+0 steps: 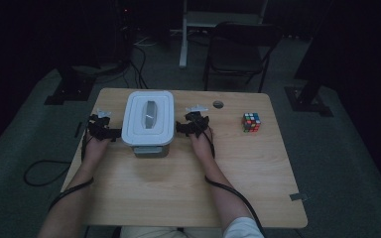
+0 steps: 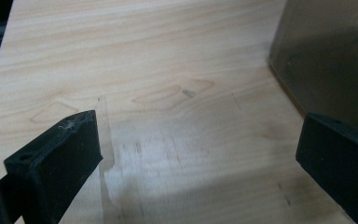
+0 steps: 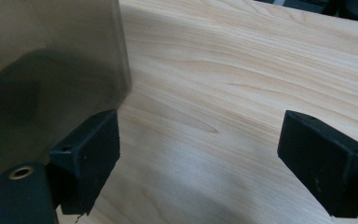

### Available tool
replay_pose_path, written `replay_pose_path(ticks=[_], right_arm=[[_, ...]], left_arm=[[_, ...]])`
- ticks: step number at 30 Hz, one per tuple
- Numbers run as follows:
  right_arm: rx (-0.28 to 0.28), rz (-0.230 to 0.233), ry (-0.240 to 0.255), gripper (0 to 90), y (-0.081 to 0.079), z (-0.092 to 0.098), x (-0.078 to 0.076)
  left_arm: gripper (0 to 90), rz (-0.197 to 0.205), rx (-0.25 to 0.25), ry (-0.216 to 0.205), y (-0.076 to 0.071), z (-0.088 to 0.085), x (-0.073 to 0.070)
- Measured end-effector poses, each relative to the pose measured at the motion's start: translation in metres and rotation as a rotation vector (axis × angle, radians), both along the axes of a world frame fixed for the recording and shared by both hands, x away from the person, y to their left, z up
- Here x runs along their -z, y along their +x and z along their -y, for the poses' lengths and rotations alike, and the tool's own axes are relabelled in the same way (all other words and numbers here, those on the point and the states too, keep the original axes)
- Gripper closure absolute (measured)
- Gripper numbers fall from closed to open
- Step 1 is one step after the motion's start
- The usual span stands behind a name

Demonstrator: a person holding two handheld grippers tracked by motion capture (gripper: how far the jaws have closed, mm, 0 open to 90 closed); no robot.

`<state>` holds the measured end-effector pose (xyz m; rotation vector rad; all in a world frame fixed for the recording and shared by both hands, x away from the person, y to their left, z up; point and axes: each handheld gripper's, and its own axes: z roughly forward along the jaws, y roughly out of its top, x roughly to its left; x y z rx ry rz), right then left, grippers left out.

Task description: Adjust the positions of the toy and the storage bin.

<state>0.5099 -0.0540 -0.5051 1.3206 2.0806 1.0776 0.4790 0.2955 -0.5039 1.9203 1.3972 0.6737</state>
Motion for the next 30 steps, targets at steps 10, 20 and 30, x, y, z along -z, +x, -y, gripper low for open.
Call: replay_pose_path(ticks=[10, 20, 30], right_arm=[[-0.028, 0.017, 0.034, 13.2, -0.002, -0.012, 0.000], [-0.092, -0.006, 0.059, 13.6, -0.011, -0.004, 0.006], [-0.108, 0.000, 0.036, 16.6, -0.017, 0.004, 0.000]], left_arm=[[0.7, -0.001, 0.054, -0.004, 0.003, 0.015, -0.001], [0.7, -0.014, 0.058, -0.002, -0.004, 0.019, 0.000], [0.7, -0.017, 0.078, 0.079, -0.007, 0.034, -0.006]])
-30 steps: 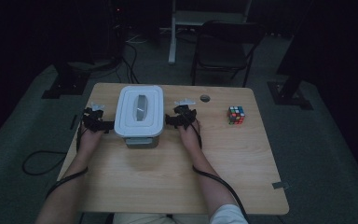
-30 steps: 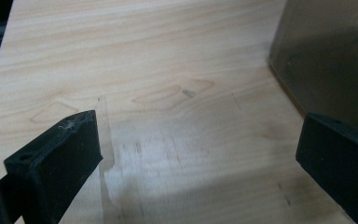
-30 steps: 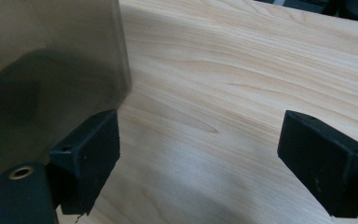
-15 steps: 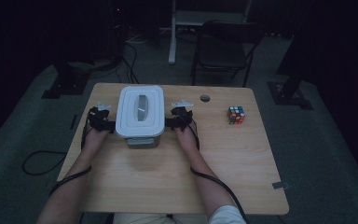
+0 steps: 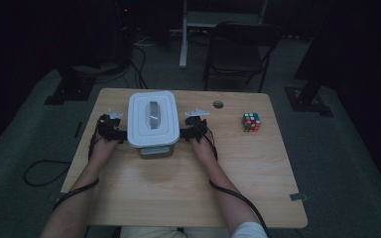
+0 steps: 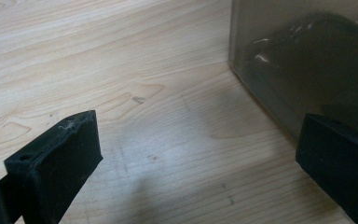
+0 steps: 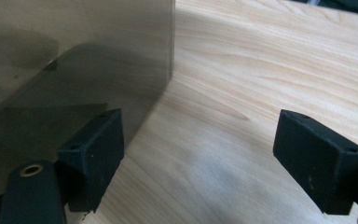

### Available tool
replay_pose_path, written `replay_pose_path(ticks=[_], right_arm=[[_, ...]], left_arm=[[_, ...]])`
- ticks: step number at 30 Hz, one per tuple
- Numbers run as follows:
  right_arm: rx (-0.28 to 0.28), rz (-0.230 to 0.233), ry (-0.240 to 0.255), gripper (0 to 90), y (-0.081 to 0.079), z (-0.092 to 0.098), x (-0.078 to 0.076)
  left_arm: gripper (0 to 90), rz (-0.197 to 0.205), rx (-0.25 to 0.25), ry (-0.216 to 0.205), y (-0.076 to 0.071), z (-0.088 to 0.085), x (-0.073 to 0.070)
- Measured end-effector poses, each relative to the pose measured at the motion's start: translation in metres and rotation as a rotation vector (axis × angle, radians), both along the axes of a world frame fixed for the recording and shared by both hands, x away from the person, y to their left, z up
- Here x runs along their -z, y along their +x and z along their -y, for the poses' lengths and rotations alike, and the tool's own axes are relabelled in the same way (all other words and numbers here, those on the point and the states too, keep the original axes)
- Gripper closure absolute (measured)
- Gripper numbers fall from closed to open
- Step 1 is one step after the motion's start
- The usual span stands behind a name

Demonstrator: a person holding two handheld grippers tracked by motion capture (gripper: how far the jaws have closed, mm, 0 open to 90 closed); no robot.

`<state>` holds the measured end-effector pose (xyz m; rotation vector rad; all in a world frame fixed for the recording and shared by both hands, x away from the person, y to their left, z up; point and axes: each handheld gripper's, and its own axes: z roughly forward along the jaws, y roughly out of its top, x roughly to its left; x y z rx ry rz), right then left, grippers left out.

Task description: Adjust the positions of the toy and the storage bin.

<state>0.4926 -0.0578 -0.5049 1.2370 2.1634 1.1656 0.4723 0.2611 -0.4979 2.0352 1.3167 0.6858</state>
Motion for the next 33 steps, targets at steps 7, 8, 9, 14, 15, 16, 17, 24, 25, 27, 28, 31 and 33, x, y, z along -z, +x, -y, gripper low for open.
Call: replay_pose_path(ticks=[7, 8, 9, 14, 15, 16, 17, 24, 25, 27, 28, 31, 33], right_arm=[[-0.015, -0.013, 0.009, 16.8, -0.004, 0.010, -0.001], [-0.021, -0.005, 0.004, 16.8, -0.006, 0.013, -0.001], [-0.025, -0.003, 0.004, 16.8, -0.008, 0.017, -0.001], [-0.028, -0.001, 0.000, 16.8, -0.013, 0.024, -0.001], [-0.028, 0.000, -0.004, 16.8, -0.016, 0.028, -0.001], [-0.028, 0.000, -0.004, 16.8, -0.016, 0.028, -0.001], [-0.030, -0.002, -0.005, 16.8, -0.016, 0.030, -0.002], [-0.044, 0.010, -0.008, 16.8, -0.030, 0.048, -0.003], [-0.044, 0.013, -0.014, 16.8, -0.032, 0.050, -0.003], [-0.046, 0.014, -0.016, 16.8, -0.035, 0.056, -0.003], [-0.042, 0.017, -0.017, 16.8, -0.037, 0.059, -0.003], [-0.035, 0.015, -0.017, 16.8, -0.041, 0.067, -0.003], [-0.032, 0.018, -0.017, 16.8, -0.044, 0.072, -0.002]], left_arm=[[0.7, -0.015, 0.009, 0.002, -0.001, 0.009, -0.001], [0.8, -0.023, 0.013, -0.004, -0.002, 0.011, -0.001], [0.7, -0.019, 0.020, -0.003, -0.002, 0.013, 0.000], [0.7, -0.024, 0.029, -0.011, -0.003, 0.019, 0.000], [0.8, -0.025, 0.039, -0.010, -0.004, 0.023, 0.000], [0.7, -0.025, 0.039, -0.010, -0.004, 0.023, 0.000], [0.7, -0.031, 0.044, -0.011, -0.005, 0.025, 0.000], [0.8, -0.035, 0.080, -0.004, -0.011, 0.041, -0.002], [0.8, -0.034, 0.084, 0.001, -0.012, 0.044, -0.003], [1.3, -0.043, 0.094, 0.003, -0.013, 0.050, -0.004], [1.7, -0.040, 0.102, 0.012, -0.015, 0.053, -0.005], [1.7, -0.034, 0.118, 0.034, -0.018, 0.062, -0.006], [1.7, -0.037, 0.126, 0.035, -0.019, 0.067, -0.007]])
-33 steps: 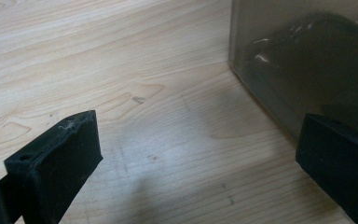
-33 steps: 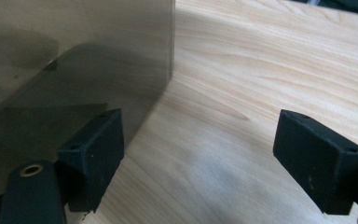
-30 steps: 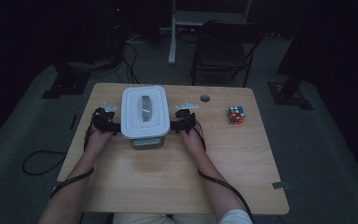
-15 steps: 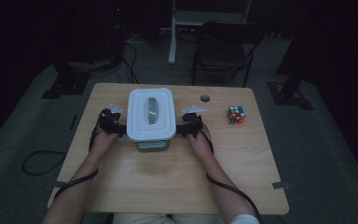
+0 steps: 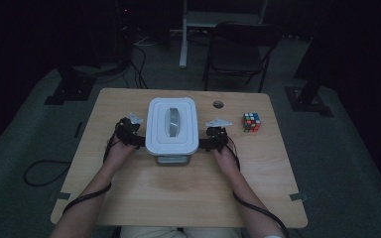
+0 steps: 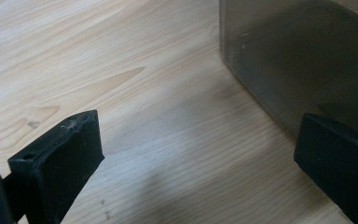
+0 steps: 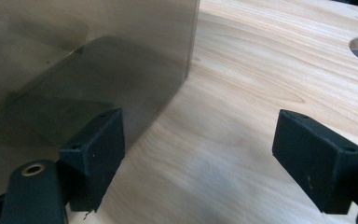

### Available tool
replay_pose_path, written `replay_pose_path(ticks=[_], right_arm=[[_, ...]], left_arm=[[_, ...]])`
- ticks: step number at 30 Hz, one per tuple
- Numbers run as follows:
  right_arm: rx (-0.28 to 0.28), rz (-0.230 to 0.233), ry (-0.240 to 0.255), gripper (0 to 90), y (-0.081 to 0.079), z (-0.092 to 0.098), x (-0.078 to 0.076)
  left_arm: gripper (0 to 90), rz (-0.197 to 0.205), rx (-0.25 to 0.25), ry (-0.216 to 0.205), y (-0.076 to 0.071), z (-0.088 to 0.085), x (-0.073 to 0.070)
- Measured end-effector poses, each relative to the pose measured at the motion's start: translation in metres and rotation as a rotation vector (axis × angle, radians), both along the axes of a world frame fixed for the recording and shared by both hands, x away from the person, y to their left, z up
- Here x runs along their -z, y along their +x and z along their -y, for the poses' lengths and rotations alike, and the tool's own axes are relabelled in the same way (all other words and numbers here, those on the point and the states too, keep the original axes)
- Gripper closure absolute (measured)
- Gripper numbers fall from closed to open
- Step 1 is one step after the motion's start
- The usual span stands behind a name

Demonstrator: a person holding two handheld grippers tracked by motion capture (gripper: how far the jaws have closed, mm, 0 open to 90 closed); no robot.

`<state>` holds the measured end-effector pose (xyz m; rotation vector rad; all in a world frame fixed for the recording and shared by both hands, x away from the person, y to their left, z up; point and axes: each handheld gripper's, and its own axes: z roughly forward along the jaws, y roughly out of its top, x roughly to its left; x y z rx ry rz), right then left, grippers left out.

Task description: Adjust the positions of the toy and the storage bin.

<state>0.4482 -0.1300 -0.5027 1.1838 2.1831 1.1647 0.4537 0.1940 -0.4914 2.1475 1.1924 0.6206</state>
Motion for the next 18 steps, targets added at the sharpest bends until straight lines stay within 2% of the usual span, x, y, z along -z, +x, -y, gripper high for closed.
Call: replay_pose_path(ticks=[3, 7, 10, 13, 17, 18], right_arm=[[0.004, -0.001, 0.008, 16.8, -0.005, 0.008, 0.001], [0.023, -0.006, 0.015, 16.8, -0.011, 0.022, 0.001], [0.024, -0.008, 0.024, 16.8, -0.016, 0.032, 0.003], [0.030, -0.006, -0.002, 16.8, -0.022, 0.040, 0.005], [0.046, -0.013, 0.004, 17.5, -0.030, 0.051, 0.007], [0.046, -0.015, 0.005, 17.5, -0.032, 0.055, 0.007]], left_arm=[[1.7, -0.013, 0.009, -0.011, -0.003, 0.007, -0.001], [1.7, -0.006, 0.035, -0.047, -0.009, 0.018, -0.004], [1.7, -0.010, 0.055, -0.049, -0.013, 0.027, -0.004], [1.7, -0.008, 0.075, -0.051, -0.016, 0.035, -0.004], [1.7, -0.003, 0.112, -0.038, -0.022, 0.046, -0.004], [1.7, -0.016, 0.117, -0.044, -0.024, 0.049, -0.004]])
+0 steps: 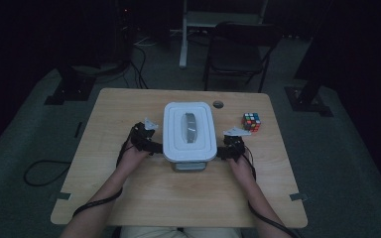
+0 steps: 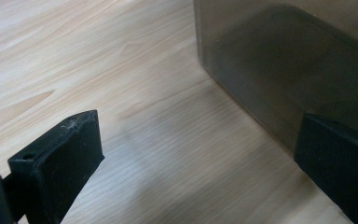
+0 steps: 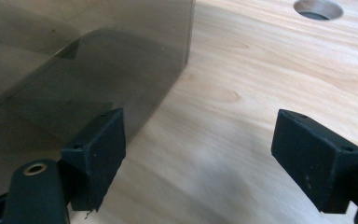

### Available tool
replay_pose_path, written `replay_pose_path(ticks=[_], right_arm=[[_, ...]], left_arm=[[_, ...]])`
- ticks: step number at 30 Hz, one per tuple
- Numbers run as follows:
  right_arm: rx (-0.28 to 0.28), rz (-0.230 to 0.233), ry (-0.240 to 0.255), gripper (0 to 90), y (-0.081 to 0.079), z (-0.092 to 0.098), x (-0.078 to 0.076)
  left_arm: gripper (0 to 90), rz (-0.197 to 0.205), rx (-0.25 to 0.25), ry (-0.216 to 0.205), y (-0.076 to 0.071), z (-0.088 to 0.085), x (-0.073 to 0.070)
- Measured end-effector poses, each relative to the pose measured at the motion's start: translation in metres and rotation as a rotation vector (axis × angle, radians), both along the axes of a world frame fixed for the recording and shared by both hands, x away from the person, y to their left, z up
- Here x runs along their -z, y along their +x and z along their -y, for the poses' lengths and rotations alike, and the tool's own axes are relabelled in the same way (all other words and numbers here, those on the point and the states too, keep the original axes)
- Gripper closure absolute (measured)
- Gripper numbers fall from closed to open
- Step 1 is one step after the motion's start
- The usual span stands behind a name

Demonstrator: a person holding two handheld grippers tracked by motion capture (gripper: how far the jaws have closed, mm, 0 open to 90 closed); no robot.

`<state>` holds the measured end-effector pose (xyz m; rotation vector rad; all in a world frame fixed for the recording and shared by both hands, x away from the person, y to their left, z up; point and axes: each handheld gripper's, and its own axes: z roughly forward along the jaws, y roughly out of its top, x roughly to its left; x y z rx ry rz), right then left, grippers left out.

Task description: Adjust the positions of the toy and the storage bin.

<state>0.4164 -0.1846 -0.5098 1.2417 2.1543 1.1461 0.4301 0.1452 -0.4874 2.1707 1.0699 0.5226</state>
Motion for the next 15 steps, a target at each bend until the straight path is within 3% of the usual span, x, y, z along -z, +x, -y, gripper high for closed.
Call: replay_pose_path(ticks=[10, 15], right_arm=[[0.028, 0.022, -0.026, 18.4, -0.023, 0.020, 0.000], [0.049, 0.039, -0.023, 18.6, -0.035, 0.029, -0.001]], left_arm=[[1.7, 0.011, 0.049, 0.031, -0.013, 0.024, -0.003], [1.7, 0.015, 0.075, 0.027, -0.021, 0.032, -0.005]])
